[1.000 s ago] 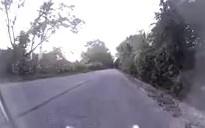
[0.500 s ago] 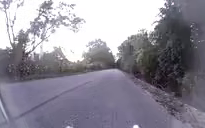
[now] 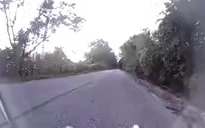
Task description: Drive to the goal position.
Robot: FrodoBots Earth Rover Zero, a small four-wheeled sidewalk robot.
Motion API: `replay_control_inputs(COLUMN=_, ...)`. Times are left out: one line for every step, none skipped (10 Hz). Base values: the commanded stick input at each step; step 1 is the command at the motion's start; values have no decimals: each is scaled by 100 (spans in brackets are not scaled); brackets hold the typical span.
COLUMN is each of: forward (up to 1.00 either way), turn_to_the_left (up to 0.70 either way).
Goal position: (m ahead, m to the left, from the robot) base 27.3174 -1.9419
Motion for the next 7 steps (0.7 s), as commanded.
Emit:
replay_control_inputs(forward=70, turn_to_the_left=0)
replay_control_inputs(forward=70, turn_to_the_left=0)
replay_control_inputs(forward=70, turn_to_the_left=0)
replay_control_inputs(forward=70, turn_to_the_left=0)
replay_control_inputs(forward=70, turn_to_the_left=0)
replay_control_inputs(forward=70, turn_to_the_left=0)
replay_control_inputs(forward=70, turn_to_the_left=0)
